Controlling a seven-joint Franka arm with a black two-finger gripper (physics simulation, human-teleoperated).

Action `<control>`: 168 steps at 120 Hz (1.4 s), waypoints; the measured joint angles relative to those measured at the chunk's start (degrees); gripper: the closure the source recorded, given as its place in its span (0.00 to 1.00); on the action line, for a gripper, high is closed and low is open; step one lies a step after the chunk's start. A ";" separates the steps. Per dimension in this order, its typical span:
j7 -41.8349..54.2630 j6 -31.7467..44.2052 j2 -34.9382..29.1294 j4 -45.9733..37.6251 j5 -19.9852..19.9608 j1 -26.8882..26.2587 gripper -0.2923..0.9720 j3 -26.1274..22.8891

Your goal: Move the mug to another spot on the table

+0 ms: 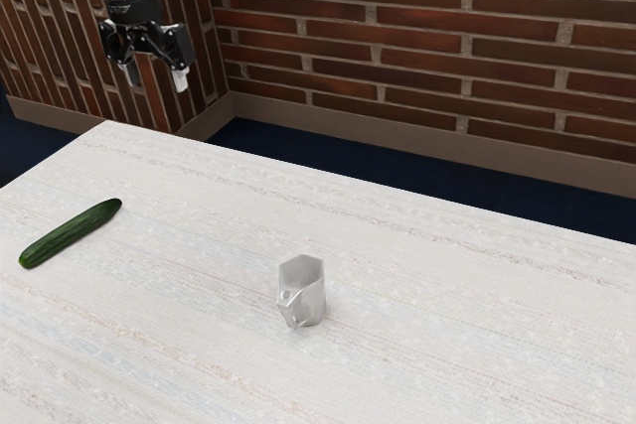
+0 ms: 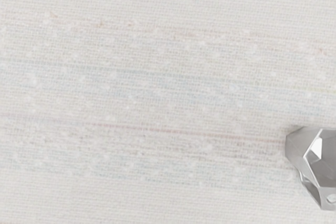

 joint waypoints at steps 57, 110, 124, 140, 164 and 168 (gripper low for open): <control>-1.92 1.94 1.46 -2.14 -0.15 -6.10 0.23 -3.53; -9.99 31.91 -15.25 -45.48 -0.36 -12.59 0.23 -7.48; -14.11 38.26 -14.72 -51.55 -0.96 -13.49 0.23 -7.47; -18.44 44.28 -10.87 -54.55 -4.54 -14.38 0.23 -7.47; -23.31 50.27 -4.67 -54.69 -5.36 -17.38 0.23 -7.47; -23.95 50.88 -4.02 -54.60 -4.43 -17.65 0.23 -7.47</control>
